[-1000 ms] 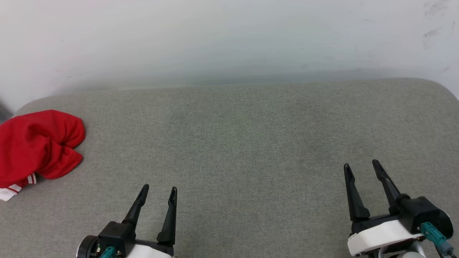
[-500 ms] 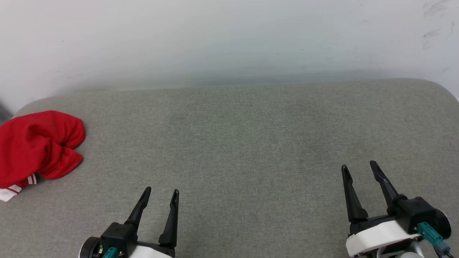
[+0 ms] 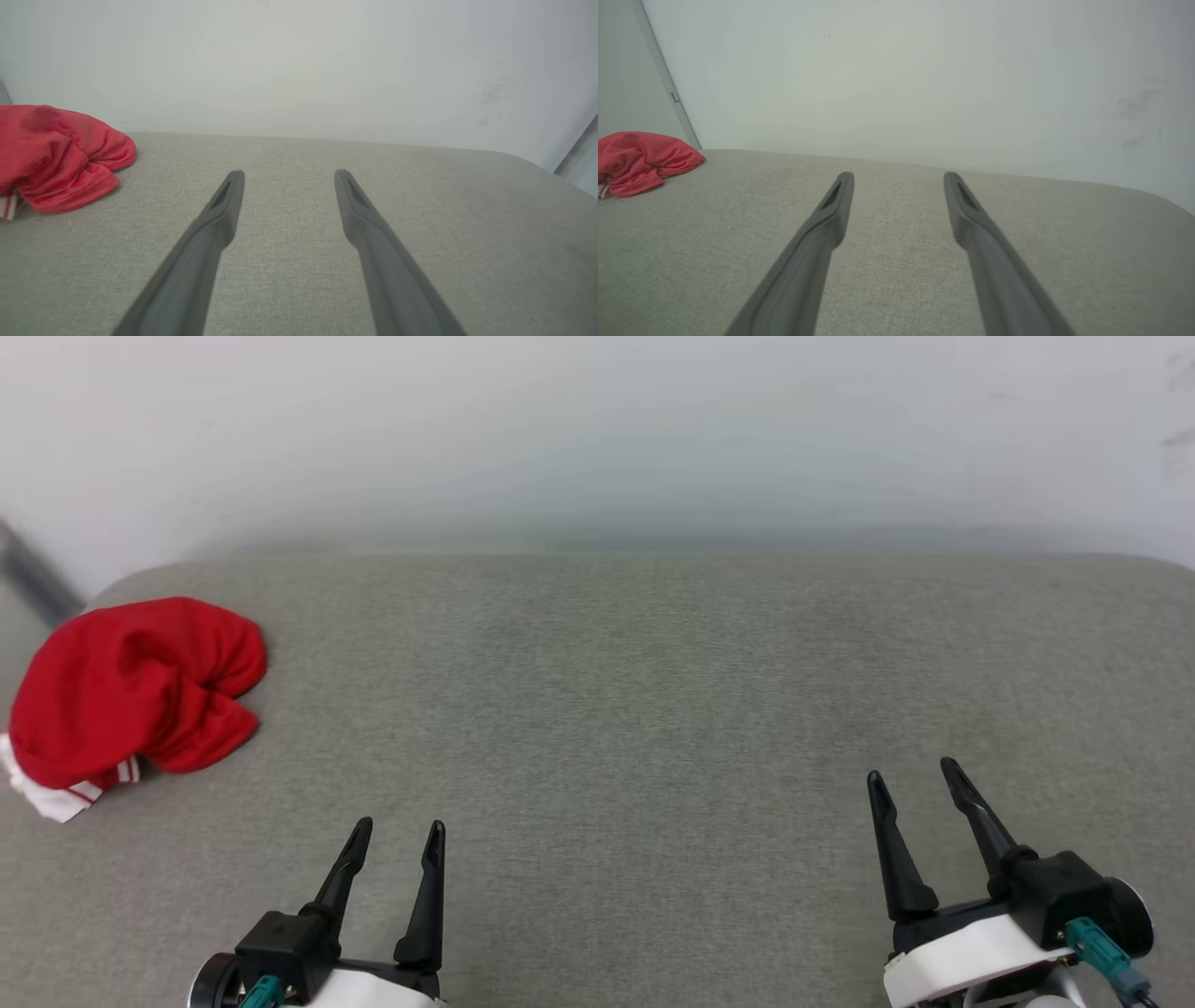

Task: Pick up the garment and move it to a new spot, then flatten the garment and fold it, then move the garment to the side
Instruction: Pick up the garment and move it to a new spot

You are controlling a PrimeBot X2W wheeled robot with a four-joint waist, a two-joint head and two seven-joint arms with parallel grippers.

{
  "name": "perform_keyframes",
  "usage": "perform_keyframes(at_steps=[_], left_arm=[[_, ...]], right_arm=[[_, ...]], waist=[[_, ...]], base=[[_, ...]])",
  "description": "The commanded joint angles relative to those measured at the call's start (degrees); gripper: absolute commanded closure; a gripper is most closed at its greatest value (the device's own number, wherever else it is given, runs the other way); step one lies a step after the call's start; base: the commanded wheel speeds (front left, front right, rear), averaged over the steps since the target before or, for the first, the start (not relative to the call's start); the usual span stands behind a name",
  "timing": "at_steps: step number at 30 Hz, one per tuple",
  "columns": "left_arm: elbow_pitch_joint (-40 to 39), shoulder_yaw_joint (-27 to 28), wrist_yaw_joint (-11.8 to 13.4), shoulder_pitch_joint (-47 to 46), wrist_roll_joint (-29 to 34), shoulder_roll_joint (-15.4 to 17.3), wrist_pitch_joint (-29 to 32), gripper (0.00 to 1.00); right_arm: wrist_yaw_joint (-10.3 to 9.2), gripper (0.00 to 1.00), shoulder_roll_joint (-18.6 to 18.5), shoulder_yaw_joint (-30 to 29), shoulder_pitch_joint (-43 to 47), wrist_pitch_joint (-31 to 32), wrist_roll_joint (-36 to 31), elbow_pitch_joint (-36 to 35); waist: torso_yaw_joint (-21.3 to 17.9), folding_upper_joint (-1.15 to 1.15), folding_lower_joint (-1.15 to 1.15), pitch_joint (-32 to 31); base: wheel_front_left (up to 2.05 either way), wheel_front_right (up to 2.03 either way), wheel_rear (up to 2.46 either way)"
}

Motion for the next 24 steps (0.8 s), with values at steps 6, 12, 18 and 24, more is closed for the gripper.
perform_keyframes(at_steps=[6,12,18,24], left_arm=[[-0.5,1.1,-0.1,-0.9,0.0,0.0,-0.3,0.0],[-1.3,3.1,0.1,-1.1,-0.1,0.0,-0.2,0.0],[-2.1,3.2,0.1,-0.9,0.5,0.0,-0.2,0.0],[-2.3,2.7,0.1,-0.1,0.7,0.0,-0.2,0.0]], right_arm=[[-0.02,0.0,0.1,1.2,0.8,-0.1,-0.8,-0.5],[-0.02,0.0,0.1,3.4,0.3,-0.1,-1.0,-0.8],[-0.03,0.0,0.1,4.4,0.2,-0.1,-0.7,-0.6],[-0.03,0.0,0.1,5.4,0.4,-0.1,-0.4,-0.5]], waist=[[5.0,0.0,0.0,0.3],[11.9,0.0,0.0,0.8],[16.7,0.0,0.0,0.8],[20.5,0.0,0.0,0.5]], base=[[0.0,0.0,0.0],[0.0,0.0,0.0],[0.0,0.0,0.0],[0.0,0.0,0.0]])
